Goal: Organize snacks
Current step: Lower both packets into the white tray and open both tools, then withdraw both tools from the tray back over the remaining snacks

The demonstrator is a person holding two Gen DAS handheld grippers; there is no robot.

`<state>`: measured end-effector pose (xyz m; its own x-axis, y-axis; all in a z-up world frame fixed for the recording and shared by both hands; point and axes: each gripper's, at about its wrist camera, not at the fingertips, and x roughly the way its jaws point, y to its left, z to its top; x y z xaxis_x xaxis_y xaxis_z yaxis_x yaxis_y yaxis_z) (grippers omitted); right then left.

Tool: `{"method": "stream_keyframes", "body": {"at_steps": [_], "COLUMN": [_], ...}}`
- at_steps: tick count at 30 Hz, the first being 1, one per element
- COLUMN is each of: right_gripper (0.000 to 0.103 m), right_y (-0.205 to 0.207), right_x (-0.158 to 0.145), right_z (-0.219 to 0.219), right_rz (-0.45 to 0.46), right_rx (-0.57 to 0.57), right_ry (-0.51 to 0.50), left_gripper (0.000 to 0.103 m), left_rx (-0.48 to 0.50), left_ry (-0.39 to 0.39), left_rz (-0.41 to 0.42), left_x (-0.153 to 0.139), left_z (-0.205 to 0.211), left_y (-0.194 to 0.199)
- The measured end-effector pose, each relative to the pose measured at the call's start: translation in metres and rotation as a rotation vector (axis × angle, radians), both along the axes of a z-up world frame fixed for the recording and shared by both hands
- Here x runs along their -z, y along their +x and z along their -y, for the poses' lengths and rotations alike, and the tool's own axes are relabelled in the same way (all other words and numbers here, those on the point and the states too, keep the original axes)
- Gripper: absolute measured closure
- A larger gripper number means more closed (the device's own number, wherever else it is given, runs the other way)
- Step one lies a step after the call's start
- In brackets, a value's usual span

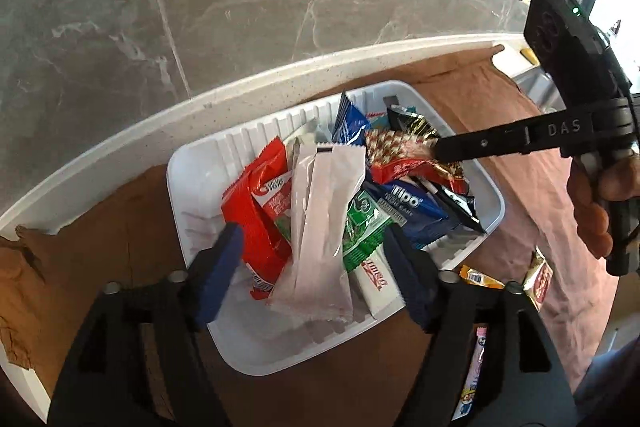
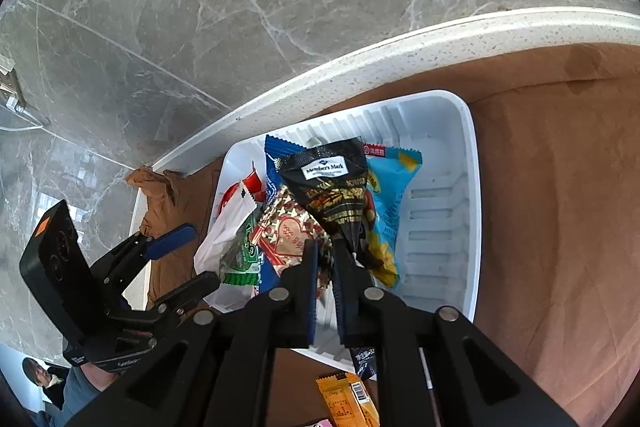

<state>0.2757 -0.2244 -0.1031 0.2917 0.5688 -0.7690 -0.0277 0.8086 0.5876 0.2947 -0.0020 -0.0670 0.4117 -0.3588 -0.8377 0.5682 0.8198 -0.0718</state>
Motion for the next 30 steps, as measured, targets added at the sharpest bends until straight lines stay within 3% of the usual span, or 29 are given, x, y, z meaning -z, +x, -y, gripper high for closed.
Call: {"method": "stream_keyframes", "body": {"at_steps": [7,12,15,19,21,26,30], "right_gripper": [0.056,0.046,0.039,0.029,0.028,0.028,0.029], "right_y": [-0.008,-0.018,-0.032,-0.064,-0.082,-0.135,-0.171], "right_x": [-0.013,-0.025,-0.038,-0.056,-0.061,-0.058,-0.048], "right_z": [-0.003,0.003,0.007,0.020,0.029,0.044,0.055], "right_rz": [0.033,0.046,0.074,0.128,0.143,0.138,0.117], "right_rx": [0.001,0.032,0.044,0.069,0.078,0.076,0.015], "right_ry": [-0.027,0.003,0.024,0.065,0.075,0.037,-0.012], "left_gripper": [0.015,0.000,0.000,0.000,0.000,0.000,0.000], "left_rx": [-0.034,-0.088,-0.144,-0.199,-0.202,-0.175,-0.068], "left_ry": [-0.059,-0.117,-0.164,-0.213,-0.239,-0.172,-0.100], "left_rz": [0.060,0.122,0.137,0.084,0.087,0.009,-0.042], "left_x": [-0.021,-0.041,-0.050,-0.049,-0.047,-0.027,-0.006], "left_z": [-0.015,-0.030,-0.044,-0.059,-0.064,-0.055,-0.033], "left_y": [-0.014,-0.035,-0.053,-0.081,-0.101,-0.147,-0.189]}}
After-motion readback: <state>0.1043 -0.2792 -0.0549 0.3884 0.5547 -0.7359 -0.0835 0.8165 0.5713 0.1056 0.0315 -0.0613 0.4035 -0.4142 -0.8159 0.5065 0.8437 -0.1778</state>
